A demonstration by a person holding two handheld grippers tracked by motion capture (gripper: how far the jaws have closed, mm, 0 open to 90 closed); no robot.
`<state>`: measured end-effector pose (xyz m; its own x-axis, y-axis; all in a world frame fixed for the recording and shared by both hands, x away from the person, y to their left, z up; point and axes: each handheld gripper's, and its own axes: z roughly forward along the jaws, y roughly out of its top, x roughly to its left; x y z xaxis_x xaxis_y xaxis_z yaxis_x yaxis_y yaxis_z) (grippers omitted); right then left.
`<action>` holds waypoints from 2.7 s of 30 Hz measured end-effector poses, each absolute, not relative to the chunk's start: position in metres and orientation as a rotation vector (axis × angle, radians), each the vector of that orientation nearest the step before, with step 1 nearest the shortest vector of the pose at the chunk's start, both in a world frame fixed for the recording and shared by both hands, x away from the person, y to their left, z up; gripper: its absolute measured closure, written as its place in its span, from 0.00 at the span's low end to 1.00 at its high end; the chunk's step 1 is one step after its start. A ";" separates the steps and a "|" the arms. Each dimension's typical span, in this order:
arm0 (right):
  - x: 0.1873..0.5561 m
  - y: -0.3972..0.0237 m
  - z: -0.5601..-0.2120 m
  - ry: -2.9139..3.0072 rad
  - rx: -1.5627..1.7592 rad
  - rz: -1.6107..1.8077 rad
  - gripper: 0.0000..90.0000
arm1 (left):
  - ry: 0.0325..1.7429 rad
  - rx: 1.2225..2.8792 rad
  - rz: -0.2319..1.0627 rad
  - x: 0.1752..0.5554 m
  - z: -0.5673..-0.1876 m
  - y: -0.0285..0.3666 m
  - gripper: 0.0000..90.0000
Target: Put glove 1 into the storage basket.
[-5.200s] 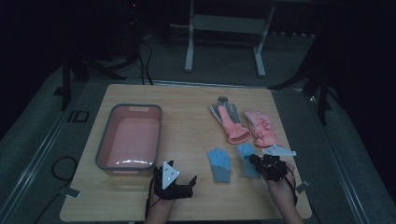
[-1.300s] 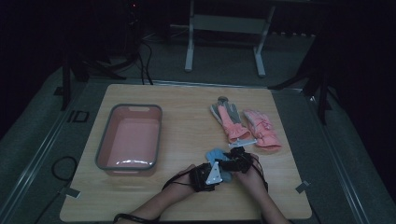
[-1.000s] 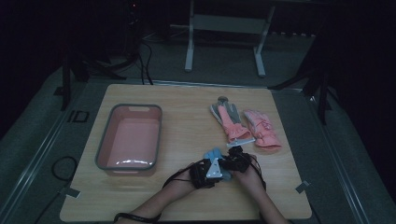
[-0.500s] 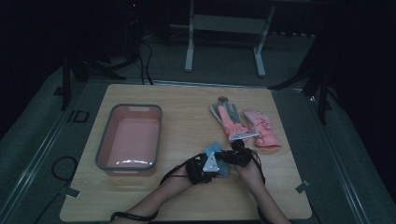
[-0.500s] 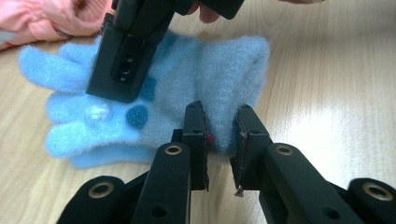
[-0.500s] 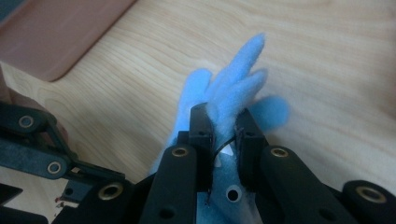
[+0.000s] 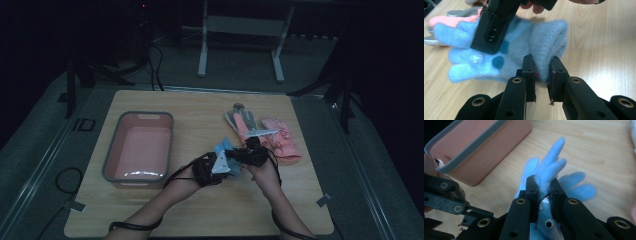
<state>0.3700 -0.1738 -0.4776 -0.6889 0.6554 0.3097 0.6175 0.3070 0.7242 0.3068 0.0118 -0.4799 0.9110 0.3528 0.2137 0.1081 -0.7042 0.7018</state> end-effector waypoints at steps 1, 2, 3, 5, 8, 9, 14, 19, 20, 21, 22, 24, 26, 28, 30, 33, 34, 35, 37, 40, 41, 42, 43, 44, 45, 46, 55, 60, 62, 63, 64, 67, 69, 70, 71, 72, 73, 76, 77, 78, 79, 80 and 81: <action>0.371 -0.171 -0.475 2.505 1.214 1.350 0.91 | 0.332 2.333 0.435 0.307 -0.478 0.014 0.87; 0.371 -0.168 -0.473 2.506 1.203 1.347 0.91 | 0.335 2.333 0.440 0.308 -0.476 0.016 0.87; 0.372 -0.166 -0.471 2.505 1.191 1.344 0.91 | 0.342 2.333 0.441 0.308 -0.473 0.019 0.87; 0.374 -0.161 -0.467 2.509 1.179 1.342 0.91 | 0.350 2.330 0.445 0.309 -0.470 0.023 0.87; 0.376 -0.154 -0.463 2.512 1.176 1.359 0.91 | 0.353 2.336 0.456 0.310 -0.464 0.030 0.87; 0.377 -0.152 -0.462 2.513 1.173 1.368 0.91 | 0.355 2.340 0.462 0.310 -0.463 0.032 0.87; 0.380 -0.140 -0.454 2.517 1.155 1.396 0.91 | 0.368 2.339 0.485 0.310 -0.455 0.043 0.87; 0.385 -0.122 -0.444 2.529 1.114 1.412 0.91 | 0.398 2.335 0.515 0.311 -0.446 0.060 0.87; 0.386 -0.117 -0.442 2.531 1.107 1.414 0.91 | 0.408 2.335 0.516 0.311 -0.445 0.064 0.87; 0.387 -0.114 -0.441 2.537 1.096 1.415 0.91 | 0.410 2.335 0.519 0.310 -0.444 0.066 0.87; 0.387 -0.114 -0.441 2.537 1.096 1.415 0.91 | 0.410 2.335 0.519 0.310 -0.444 0.066 0.87; 0.390 -0.101 -0.439 2.554 1.069 1.415 0.91 | 0.428 2.343 0.538 0.309 -0.441 0.078 0.87; 0.391 -0.094 -0.437 2.560 1.060 1.416 0.91 | 0.435 2.349 0.545 0.309 -0.439 0.084 0.87; 0.392 -0.086 -0.436 2.570 1.042 1.413 0.91 | 0.448 2.352 0.549 0.308 -0.438 0.091 0.87; 0.394 -0.078 -0.435 2.577 1.022 1.416 0.91 | 0.459 2.355 0.557 0.308 -0.436 0.098 0.87; 0.396 -0.066 -0.433 2.584 1.004 1.431 0.91 | 0.481 2.353 0.572 0.307 -0.433 0.110 0.87; 0.397 -0.062 -0.432 2.585 0.996 1.435 0.91 | 0.489 2.349 0.575 0.307 -0.432 0.114 0.87; 0.398 -0.058 -0.431 2.589 0.987 1.445 0.91 | 0.501 2.348 0.582 0.306 -0.431 0.117 0.87; 0.399 -0.049 -0.430 2.594 0.977 1.450 0.91 | 0.517 2.345 0.591 0.305 -0.431 0.124 0.87; 0.400 -0.035 -0.428 2.609 0.941 1.442 0.91 | 0.538 2.352 0.607 0.304 -0.431 0.135 0.87; 0.401 -0.030 -0.428 2.613 0.928 1.441 0.91 | 0.548 2.351 0.611 0.304 -0.431 0.139 0.87; 0.401 -0.025 -0.427 2.613 0.923 1.444 0.91 | 0.551 2.352 0.615 0.304 -0.430 0.142 0.87; 0.402 -0.021 -0.427 2.617 0.921 1.447 0.91 | 0.563 2.352 0.618 0.303 -0.430 0.147 0.87; 0.402 -0.016 -0.427 2.626 0.914 1.454 0.91 | 0.572 2.352 0.620 0.303 -0.430 0.151 0.87; 0.403 -0.011 -0.426 2.627 0.916 1.455 0.91 | 0.580 2.355 0.623 0.303 -0.430 0.155 0.87; 0.403 -0.011 -0.426 2.627 0.916 1.455 0.91 | 0.580 2.355 0.623 0.303 -0.430 0.155 0.87; 0.408 0.034 -0.436 2.707 0.875 1.460 0.91 | 0.644 2.379 0.639 0.296 -0.438 0.195 0.87; 0.408 0.058 -0.442 2.740 0.864 1.478 0.91 | 0.670 2.394 0.623 0.295 -0.443 0.215 0.87; 0.408 0.068 -0.443 2.750 0.853 1.476 0.91 | 0.682 2.399 0.611 0.296 -0.445 0.221 0.87; 0.407 0.071 -0.444 2.752 0.845 1.471 0.91 | 0.689 2.402 0.604 0.297 -0.446 0.224 0.87; 0.407 0.075 -0.445 2.755 0.843 1.468 0.91 | 0.695 2.400 0.601 0.298 -0.448 0.226 0.87; 0.411 0.080 -0.451 2.764 0.857 1.461 0.91 | 0.709 2.410 0.578 0.303 -0.453 0.231 0.87; 0.415 0.082 -0.457 2.774 0.881 1.453 0.91 | 0.711 2.420 0.565 0.307 -0.457 0.232 0.87; 0.417 0.083 -0.459 2.778 0.893 1.446 0.91 | 0.711 2.430 0.566 0.310 -0.460 0.231 0.87; 0.420 0.083 -0.463 2.783 0.906 1.432 0.91 | 0.715 2.437 0.561 0.312 -0.463 0.231 0.87; 0.422 0.084 -0.466 2.792 0.924 1.415 0.91 | 0.720 2.441 0.554 0.315 -0.466 0.230 0.87; 0.425 0.084 -0.470 2.796 0.942 1.401 0.91 | 0.724 2.452 0.554 0.317 -0.469 0.228 0.87; 0.432 0.086 -0.477 2.814 0.979 1.328 0.91 | 0.727 2.480 0.532 0.324 -0.475 0.225 0.87; 0.433 0.087 -0.479 2.818 0.977 1.308 0.90 | 0.731 2.486 0.521 0.326 -0.475 0.225 0.87; 0.434 0.088 -0.481 2.828 0.975 1.297 0.90 | 0.735 2.488 0.514 0.327 -0.476 0.224 0.87; 0.435 0.089 -0.482 2.827 0.978 1.285 0.90 | 0.734 2.491 0.512 0.329 -0.476 0.224 0.87; 0.436 0.089 -0.483 2.828 0.981 1.278 0.89 | 0.732 2.497 0.505 0.330 -0.477 0.224 0.87; 0.437 0.089 -0.485 2.831 0.997 1.270 0.88 | 0.732 2.506 0.496 0.332 -0.478 0.224 0.87</action>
<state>0.4369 0.0887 -0.4848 -0.8067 0.4837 0.3396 0.5752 0.5109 0.6388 0.3318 0.2241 -0.4784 0.7912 0.5767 0.2035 0.4028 -0.7418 0.5362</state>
